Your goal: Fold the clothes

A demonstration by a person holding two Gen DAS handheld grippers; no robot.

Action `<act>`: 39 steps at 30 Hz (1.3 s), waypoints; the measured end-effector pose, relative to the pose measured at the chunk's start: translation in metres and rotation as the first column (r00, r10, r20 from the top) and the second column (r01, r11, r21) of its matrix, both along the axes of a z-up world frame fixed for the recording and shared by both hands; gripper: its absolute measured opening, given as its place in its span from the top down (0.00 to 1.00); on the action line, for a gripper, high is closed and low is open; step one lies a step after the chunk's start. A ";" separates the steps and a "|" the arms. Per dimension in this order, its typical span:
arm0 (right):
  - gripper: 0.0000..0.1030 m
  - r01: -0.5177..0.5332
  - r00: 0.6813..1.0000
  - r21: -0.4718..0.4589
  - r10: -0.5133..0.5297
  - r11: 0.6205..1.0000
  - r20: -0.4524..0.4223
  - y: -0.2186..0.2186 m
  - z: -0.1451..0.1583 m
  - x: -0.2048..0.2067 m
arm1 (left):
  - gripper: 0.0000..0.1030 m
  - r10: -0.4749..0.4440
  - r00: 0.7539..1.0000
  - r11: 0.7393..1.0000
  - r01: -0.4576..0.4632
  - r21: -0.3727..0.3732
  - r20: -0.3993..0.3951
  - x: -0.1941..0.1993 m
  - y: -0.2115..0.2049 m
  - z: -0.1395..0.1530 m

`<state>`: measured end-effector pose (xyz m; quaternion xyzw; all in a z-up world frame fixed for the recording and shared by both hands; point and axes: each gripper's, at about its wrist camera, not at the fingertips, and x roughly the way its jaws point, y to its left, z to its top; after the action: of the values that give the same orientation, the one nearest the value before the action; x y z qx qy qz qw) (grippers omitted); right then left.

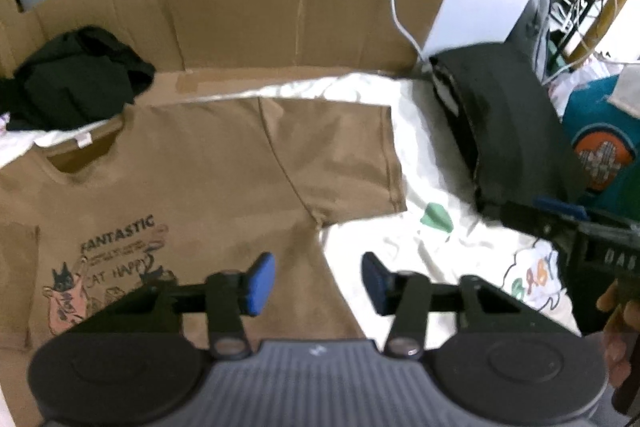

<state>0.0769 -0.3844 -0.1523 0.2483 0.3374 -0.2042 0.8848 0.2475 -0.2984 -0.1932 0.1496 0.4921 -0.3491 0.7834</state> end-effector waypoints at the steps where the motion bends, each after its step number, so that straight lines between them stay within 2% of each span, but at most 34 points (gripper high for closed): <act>1: 0.30 0.004 1.000 0.011 -0.004 1.000 0.002 -0.003 -0.004 0.002 | 0.67 0.004 1.000 1.000 -0.005 -0.007 -0.010 0.004 0.000 -0.004; 6: 0.34 0.046 0.999 0.073 -0.048 0.996 0.026 -0.017 -0.023 0.007 | 0.74 0.008 0.999 0.999 -0.010 -0.046 -0.051 0.022 -0.002 -0.027; 8: 0.37 0.085 0.995 0.105 -0.089 0.991 0.035 -0.022 -0.033 0.011 | 0.82 -0.006 0.999 0.999 0.004 -0.044 -0.053 0.025 -0.005 -0.037; 12: 0.39 0.117 0.992 0.117 -0.123 0.986 0.041 -0.028 -0.045 0.016 | 0.82 -0.012 0.998 0.999 0.009 -0.047 -0.061 0.031 -0.013 -0.055; 16: 0.51 0.143 0.989 0.125 -0.147 0.982 0.023 -0.035 -0.069 0.023 | 0.82 -0.022 0.997 0.998 0.018 -0.068 -0.071 0.041 -0.028 -0.075; 27: 0.51 0.173 0.985 0.143 -0.169 0.974 -0.039 -0.045 -0.121 0.044 | 0.82 -0.047 0.992 0.995 0.036 -0.096 -0.121 0.062 -0.038 -0.122; 39: 0.51 0.219 0.976 0.180 -0.212 0.959 -0.057 -0.051 -0.154 0.066 | 0.84 -0.032 0.985 0.992 0.010 -0.129 -0.169 0.081 -0.031 -0.154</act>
<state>0.1424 -0.4357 -0.3061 0.3611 0.3420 -0.2717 0.8239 0.3282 -0.3297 -0.3473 0.0738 0.5325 -0.3995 0.7426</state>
